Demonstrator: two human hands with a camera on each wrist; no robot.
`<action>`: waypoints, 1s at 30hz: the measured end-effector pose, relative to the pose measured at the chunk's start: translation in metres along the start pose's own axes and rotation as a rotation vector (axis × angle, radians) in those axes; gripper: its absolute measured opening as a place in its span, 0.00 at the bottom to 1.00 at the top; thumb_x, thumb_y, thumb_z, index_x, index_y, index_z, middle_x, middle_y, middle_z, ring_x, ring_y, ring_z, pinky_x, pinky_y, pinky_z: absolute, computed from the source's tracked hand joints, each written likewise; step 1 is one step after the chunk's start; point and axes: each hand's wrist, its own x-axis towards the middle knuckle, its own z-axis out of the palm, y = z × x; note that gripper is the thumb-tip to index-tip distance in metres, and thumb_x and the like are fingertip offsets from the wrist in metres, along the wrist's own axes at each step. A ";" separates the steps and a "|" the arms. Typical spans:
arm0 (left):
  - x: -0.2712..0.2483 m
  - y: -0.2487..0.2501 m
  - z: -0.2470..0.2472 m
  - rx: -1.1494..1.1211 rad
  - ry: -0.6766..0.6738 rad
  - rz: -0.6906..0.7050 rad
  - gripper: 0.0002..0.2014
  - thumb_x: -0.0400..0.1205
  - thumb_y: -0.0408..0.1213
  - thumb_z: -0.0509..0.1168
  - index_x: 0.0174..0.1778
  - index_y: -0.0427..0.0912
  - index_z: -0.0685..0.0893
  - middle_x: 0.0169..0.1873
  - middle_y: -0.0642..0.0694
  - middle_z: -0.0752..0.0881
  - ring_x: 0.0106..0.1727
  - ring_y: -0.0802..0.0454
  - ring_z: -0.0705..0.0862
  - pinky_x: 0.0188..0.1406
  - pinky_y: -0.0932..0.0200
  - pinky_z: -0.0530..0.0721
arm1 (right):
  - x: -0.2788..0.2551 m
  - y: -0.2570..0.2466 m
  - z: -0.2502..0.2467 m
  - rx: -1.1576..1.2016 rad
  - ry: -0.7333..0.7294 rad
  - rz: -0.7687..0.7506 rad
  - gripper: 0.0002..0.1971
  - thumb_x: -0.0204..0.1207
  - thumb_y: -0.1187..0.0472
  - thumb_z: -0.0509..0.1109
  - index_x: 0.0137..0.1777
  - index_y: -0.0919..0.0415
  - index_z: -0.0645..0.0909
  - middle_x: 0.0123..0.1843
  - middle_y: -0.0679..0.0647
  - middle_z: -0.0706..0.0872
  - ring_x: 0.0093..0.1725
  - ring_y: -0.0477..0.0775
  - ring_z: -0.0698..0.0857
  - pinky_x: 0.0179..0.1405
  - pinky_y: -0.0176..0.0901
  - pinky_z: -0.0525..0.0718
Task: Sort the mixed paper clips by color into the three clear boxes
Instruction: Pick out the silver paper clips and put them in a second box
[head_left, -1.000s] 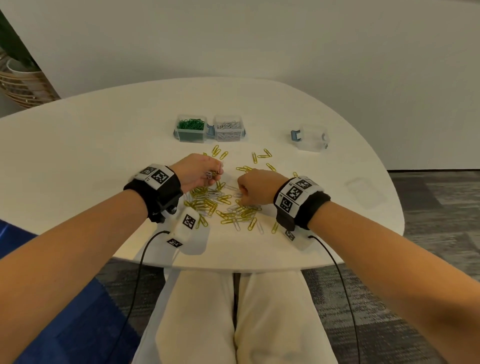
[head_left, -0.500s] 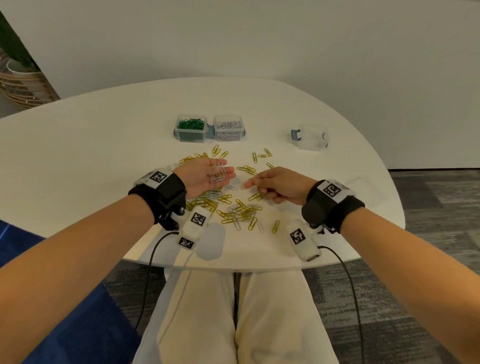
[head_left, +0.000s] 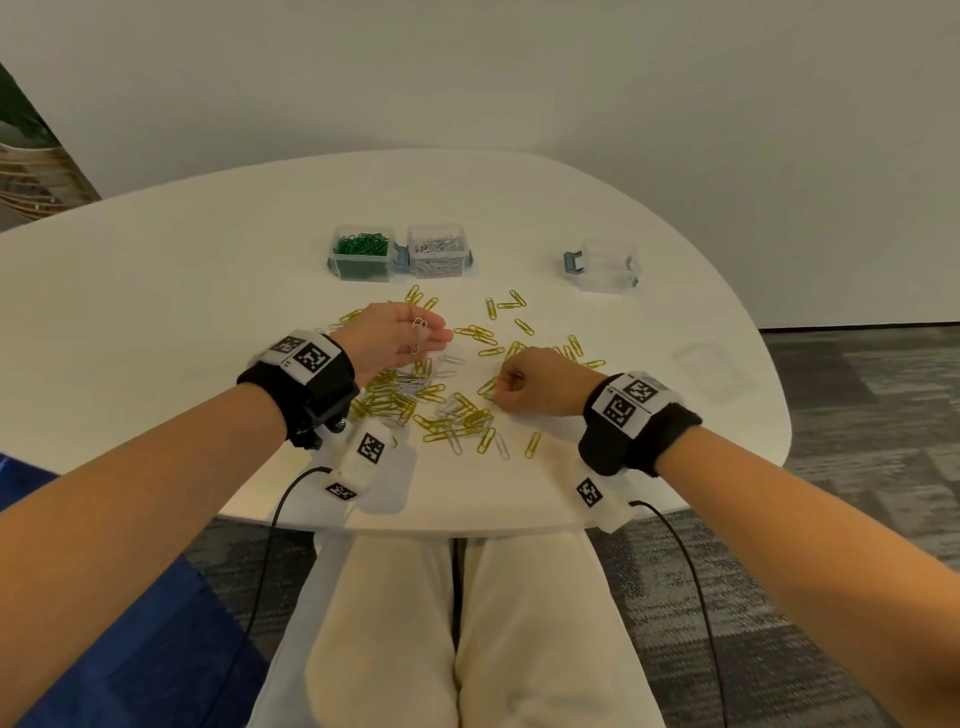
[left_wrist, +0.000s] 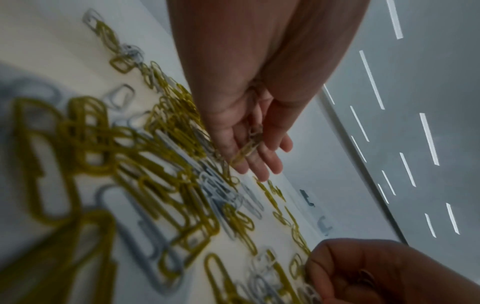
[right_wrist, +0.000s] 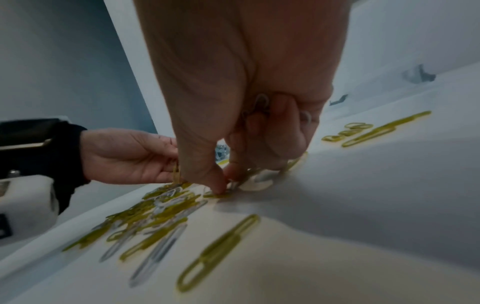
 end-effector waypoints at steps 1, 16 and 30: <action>0.000 0.001 0.000 0.018 0.011 0.017 0.07 0.84 0.27 0.59 0.55 0.38 0.80 0.57 0.41 0.87 0.61 0.51 0.85 0.60 0.58 0.80 | 0.001 0.002 -0.003 0.138 -0.004 0.008 0.10 0.78 0.57 0.66 0.39 0.62 0.79 0.35 0.53 0.79 0.32 0.48 0.75 0.30 0.36 0.73; -0.004 0.019 -0.006 0.520 0.118 -0.032 0.10 0.83 0.28 0.55 0.40 0.40 0.80 0.35 0.46 0.79 0.31 0.54 0.75 0.28 0.63 0.74 | 0.046 -0.043 -0.005 -0.034 0.110 0.006 0.21 0.73 0.47 0.75 0.56 0.63 0.84 0.51 0.53 0.83 0.49 0.52 0.79 0.43 0.39 0.76; -0.015 -0.003 -0.008 1.073 0.040 0.119 0.04 0.78 0.38 0.69 0.46 0.42 0.84 0.45 0.48 0.84 0.45 0.53 0.79 0.44 0.61 0.76 | 0.042 -0.027 -0.014 -0.136 -0.098 0.015 0.14 0.83 0.53 0.61 0.42 0.63 0.78 0.36 0.55 0.79 0.35 0.53 0.76 0.33 0.40 0.74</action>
